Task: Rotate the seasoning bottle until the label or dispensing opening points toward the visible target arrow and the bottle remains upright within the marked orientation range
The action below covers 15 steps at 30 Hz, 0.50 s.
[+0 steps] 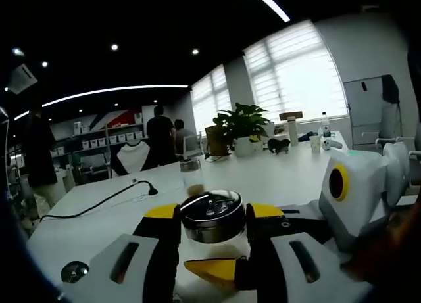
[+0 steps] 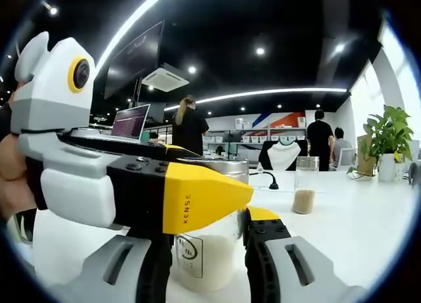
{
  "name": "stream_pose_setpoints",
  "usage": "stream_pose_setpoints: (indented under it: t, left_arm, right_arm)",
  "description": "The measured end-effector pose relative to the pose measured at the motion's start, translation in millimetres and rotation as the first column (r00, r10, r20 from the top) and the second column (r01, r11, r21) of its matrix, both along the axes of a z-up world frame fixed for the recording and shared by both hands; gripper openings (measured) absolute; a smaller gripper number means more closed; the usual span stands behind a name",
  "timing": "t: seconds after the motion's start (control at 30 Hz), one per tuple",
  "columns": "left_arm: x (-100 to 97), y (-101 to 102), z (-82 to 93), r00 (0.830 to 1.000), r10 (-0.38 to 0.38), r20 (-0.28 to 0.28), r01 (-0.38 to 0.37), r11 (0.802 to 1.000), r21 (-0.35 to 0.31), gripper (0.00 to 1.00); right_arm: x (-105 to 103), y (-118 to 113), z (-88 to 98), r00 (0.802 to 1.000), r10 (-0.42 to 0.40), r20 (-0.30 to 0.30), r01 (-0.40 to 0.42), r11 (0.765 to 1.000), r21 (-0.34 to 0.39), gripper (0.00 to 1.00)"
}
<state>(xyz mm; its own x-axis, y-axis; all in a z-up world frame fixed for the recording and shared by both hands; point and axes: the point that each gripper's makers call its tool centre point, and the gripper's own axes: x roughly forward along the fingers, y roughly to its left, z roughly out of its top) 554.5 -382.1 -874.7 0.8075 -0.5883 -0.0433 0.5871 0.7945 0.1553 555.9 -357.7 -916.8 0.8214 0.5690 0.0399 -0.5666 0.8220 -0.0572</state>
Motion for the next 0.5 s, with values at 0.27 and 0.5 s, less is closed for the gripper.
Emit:
stream_pose_setpoints:
  t: [0.27,0.5]
  left_arm:
    - [0.0,0.0,-0.6,1.000,0.003,-0.002,-0.003,1.000,0.001,0.42]
    - [1.2,-0.8,-0.8,1.000,0.007,0.001,-0.007,1.000,-0.004,0.42]
  right_arm:
    - [0.3,-0.6,0.2,1.000,0.005,0.006,-0.005,1.000,-0.001,0.39]
    - [3.1,-3.3,0.2,1.000,0.016,0.000,-0.016,1.000,-0.004,0.39]
